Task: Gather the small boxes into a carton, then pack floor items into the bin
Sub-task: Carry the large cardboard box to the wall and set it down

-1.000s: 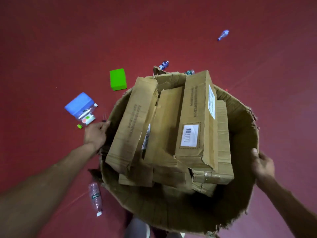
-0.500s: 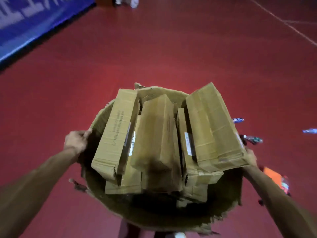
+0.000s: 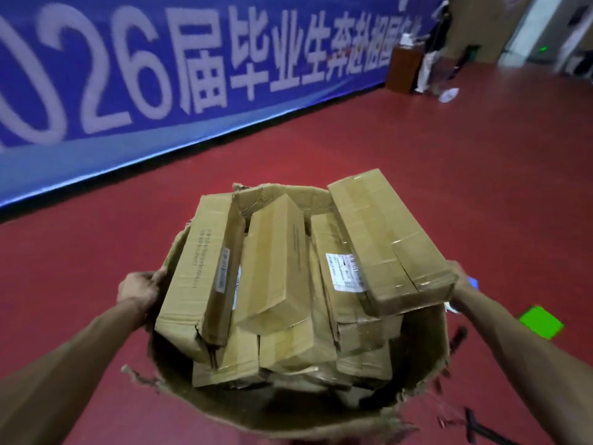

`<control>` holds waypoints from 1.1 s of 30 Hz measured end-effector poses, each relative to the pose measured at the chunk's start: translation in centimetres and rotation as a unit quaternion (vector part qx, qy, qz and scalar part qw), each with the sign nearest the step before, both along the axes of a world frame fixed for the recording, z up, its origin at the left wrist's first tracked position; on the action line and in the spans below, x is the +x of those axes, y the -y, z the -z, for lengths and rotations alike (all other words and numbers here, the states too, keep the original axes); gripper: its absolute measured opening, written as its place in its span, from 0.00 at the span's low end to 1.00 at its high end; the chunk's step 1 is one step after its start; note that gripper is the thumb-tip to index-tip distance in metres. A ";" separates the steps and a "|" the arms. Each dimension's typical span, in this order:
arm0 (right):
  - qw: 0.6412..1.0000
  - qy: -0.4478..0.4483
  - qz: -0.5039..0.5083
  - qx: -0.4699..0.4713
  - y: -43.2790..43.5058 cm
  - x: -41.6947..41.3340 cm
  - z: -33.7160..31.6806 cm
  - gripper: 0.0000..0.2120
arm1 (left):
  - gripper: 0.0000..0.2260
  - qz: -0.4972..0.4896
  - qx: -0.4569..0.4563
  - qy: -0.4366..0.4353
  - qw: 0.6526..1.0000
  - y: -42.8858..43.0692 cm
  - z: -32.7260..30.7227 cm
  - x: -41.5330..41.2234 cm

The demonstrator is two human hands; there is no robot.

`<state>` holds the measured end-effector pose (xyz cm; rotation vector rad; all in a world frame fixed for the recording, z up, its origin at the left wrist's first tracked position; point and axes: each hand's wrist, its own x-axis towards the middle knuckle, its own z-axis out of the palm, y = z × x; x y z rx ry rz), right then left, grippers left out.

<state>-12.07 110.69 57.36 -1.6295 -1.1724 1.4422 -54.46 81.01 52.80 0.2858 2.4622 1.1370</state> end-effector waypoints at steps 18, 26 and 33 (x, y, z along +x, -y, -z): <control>0.902 0.057 -0.419 -0.083 9.3 -64.3 5.5 0.15 | 0.22 -0.379 -0.110 0.032 0.918 27.1 2.8 -29.8; 0.831 0.117 -0.543 0.026 20.8 -89.0 6.1 0.15 | 0.22 -0.499 -0.100 0.057 0.859 38.2 4.5 -43.1; 0.823 0.154 -0.545 0.038 31.8 -108.2 7.2 0.12 | 0.22 -0.508 -0.097 0.057 0.854 48.7 5.2 -59.0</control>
